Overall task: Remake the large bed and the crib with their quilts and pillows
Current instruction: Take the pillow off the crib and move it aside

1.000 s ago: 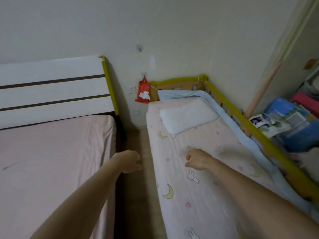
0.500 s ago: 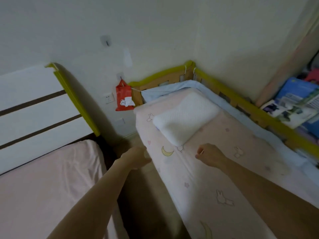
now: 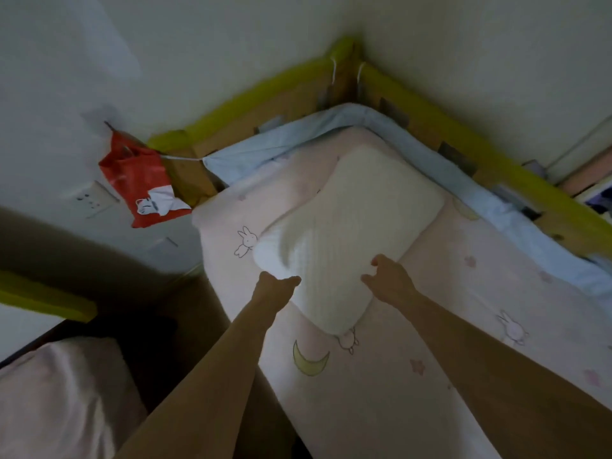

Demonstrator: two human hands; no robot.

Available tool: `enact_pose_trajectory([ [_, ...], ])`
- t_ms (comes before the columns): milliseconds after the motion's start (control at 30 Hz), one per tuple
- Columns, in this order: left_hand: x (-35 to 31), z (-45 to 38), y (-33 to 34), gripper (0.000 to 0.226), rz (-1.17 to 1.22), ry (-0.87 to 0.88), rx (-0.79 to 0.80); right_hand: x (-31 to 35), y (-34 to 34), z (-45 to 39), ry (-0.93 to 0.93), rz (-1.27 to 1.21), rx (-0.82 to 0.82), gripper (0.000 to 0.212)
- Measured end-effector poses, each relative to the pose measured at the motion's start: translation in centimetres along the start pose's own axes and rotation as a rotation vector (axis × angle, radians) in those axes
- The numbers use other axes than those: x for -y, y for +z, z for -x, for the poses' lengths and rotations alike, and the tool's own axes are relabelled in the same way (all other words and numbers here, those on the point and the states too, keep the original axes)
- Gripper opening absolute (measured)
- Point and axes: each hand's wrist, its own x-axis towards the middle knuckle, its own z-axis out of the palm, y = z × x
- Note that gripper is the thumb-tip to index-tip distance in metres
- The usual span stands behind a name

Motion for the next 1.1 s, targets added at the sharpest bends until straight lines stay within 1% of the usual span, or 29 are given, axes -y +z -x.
enact_pose_trajectory([
  [33, -0.4, -1.9, 0.8, 0.079, 0.067, -0.044, 0.000, 0.1, 0.9, -1.9, 0.056, -0.064, -0.023, 0.053],
  [167, -0.2, -8.3, 4.0, 0.082, 0.374, -0.210, 0.010, -0.9, 4.6, -6.8, 0.368, -0.395, -0.115, 0.095],
  [233, 0.3, -10.7, 5.4, 0.085, 0.487, -0.262, -0.048, -2.0, 6.5, -8.7, 0.512, -0.579, -0.163, 0.111],
  [300, 0.6, -12.8, 6.3, 0.095, 0.535, -0.333, -0.147, -2.8, 8.3, -10.2, 0.603, -0.728, -0.205, 0.120],
  [333, 0.7, -13.5, 6.5, 0.100, 0.554, -0.350, -0.182, -2.9, 8.8, -10.5, 0.627, -0.776, -0.217, 0.121],
  [367, 0.7, -14.3, 6.8, 0.103, 0.570, -0.359, -0.184, -3.0, 9.5, -11.2, 0.649, -0.832, -0.230, 0.120],
  [433, 0.8, -15.3, 6.8, 0.104, 0.629, -0.349, -0.169, -2.5, 9.9, -11.4, 0.684, -0.918, -0.231, 0.118],
  [467, 0.9, -16.0, 6.8, 0.102, 0.646, -0.329, -0.128, -2.2, 9.9, -11.5, 0.684, -0.939, -0.221, 0.115],
  [533, 0.8, -16.6, 6.6, 0.089, 0.664, -0.281, -0.001, -1.6, 9.5, -11.1, 0.662, -0.957, -0.208, 0.095],
  [600, -0.3, -16.3, 6.3, 0.069, 0.645, -0.243, 0.070, -0.7, 8.6, -10.4, 0.638, -0.967, -0.232, 0.071],
  [633, -0.9, -16.0, 6.0, 0.064, 0.620, -0.223, 0.055, -0.1, 8.1, -10.0, 0.630, -0.962, -0.247, 0.063],
  [700, -2.6, -14.1, 4.4, 0.055, 0.498, -0.162, 0.007, 1.5, 6.7, -8.3, 0.621, -0.941, -0.272, 0.054],
  [733, -3.2, -13.2, 3.4, 0.044, 0.420, -0.114, -0.038, 2.4, 6.2, -7.2, 0.613, -0.935, -0.275, 0.052],
  [767, -4.0, -11.9, 2.2, 0.026, 0.347, -0.060, -0.069, 3.3, 6.0, -5.9, 0.610, -0.933, -0.263, 0.051],
  [800, -4.8, -10.7, 1.1, 0.016, 0.264, -0.009, -0.095, 4.3, 6.1, -4.7, 0.620, -0.934, -0.241, 0.051],
  [867, -6.2, -8.7, -0.8, 0.023, 0.069, 0.111, -0.135, 6.1, 6.9, -3.1, 0.669, -0.901, -0.136, 0.051],
  [933, -8.2, -7.6, -1.8, 0.023, -0.170, 0.238, -0.184, 7.7, 7.6, -2.4, 0.742, -0.808, 0.073, 0.039],
  [967, -9.4, -7.6, -2.0, 0.020, -0.246, 0.290, -0.203, 8.4, 7.4, -2.3, 0.737, -0.685, 0.197, 0.031],
  [1000, -10.3, -7.7, -1.8, 0.016, -0.302, 0.323, -0.208, 8.8, 6.8, -2.4, 0.682, -0.481, 0.309, 0.026],
  [1033, -11.4, -8.1, -1.2, 0.015, -0.350, 0.350, -0.213, 8.8, 5.9, -3.1, 0.570, -0.259, 0.337, 0.024],
  [1067, -12.2, -8.6, -0.4, 0.018, -0.397, 0.374, -0.204, 8.5, 4.8, -4.0, 0.445, -0.062, 0.261, 0.025],
  [1100, -12.8, -9.4, 0.7, 0.022, -0.440, 0.388, -0.181, 7.5, 3.5, -5.5, 0.342, 0.046, 0.125, 0.025],
])
